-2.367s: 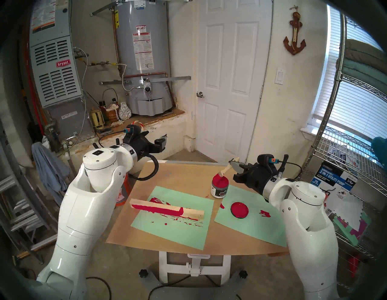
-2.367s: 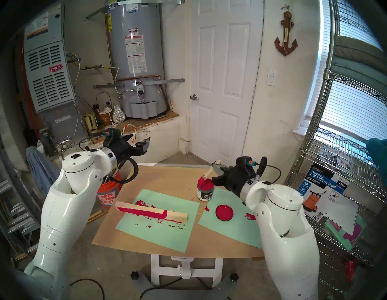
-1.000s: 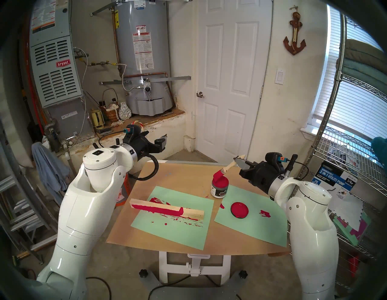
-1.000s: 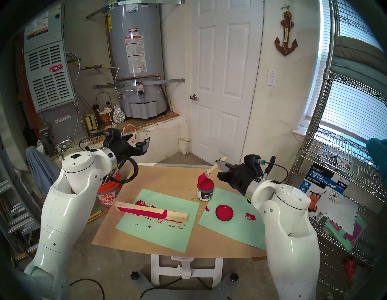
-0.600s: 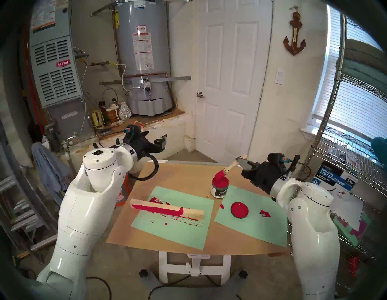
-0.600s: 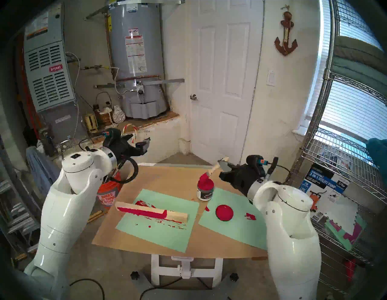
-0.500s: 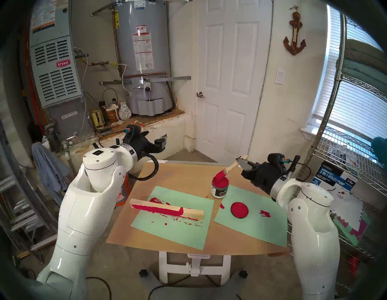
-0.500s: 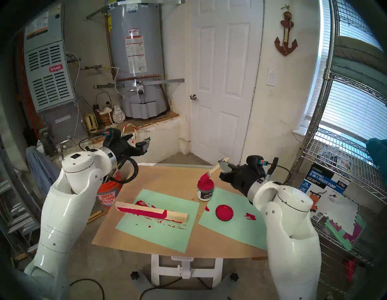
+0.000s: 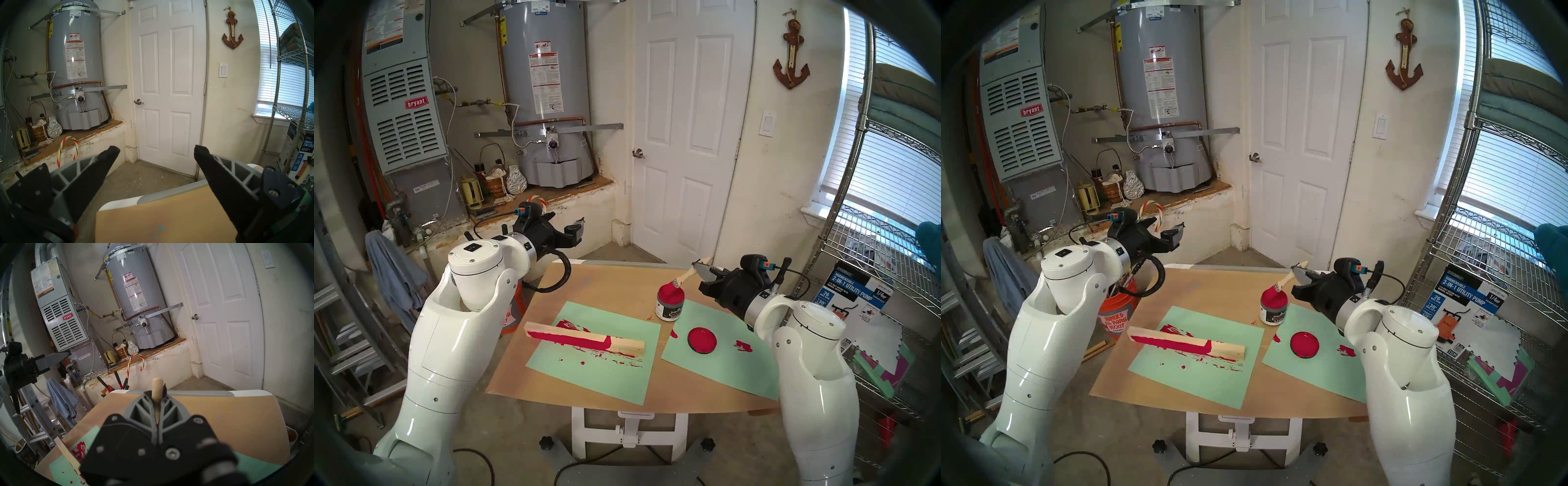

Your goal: Pick up brush, dip the brush into paint, and paint the wood

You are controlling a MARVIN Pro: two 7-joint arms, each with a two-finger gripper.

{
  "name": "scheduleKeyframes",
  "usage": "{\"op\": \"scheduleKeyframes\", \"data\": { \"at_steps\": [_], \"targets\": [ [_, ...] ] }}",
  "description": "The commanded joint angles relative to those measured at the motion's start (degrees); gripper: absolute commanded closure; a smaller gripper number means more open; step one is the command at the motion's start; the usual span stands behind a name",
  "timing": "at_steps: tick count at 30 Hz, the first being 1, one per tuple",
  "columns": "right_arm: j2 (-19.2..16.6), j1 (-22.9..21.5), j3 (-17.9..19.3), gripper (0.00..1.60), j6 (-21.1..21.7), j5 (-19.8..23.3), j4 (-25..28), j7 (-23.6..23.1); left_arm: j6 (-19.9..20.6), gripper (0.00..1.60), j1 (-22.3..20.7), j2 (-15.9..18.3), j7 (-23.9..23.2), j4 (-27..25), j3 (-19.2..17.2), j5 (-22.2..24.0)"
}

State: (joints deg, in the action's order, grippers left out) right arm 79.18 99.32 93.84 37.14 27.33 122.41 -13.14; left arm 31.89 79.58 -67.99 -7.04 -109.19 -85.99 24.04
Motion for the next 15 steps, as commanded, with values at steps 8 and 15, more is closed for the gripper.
{"op": "scheduleKeyframes", "data": {
  "at_steps": [8,15],
  "targets": [
    [2.4,-0.97,0.46,1.6,0.54,2.51,0.61,-0.46,-0.1,0.0,-0.66,-0.04,0.12,-1.11,-0.2,-0.03],
    [2.8,-0.96,0.79,1.6,1.11,3.26,0.96,-0.3,-0.09,0.0,-0.66,-0.04,0.12,-1.11,-0.2,-0.03]
  ]
}}
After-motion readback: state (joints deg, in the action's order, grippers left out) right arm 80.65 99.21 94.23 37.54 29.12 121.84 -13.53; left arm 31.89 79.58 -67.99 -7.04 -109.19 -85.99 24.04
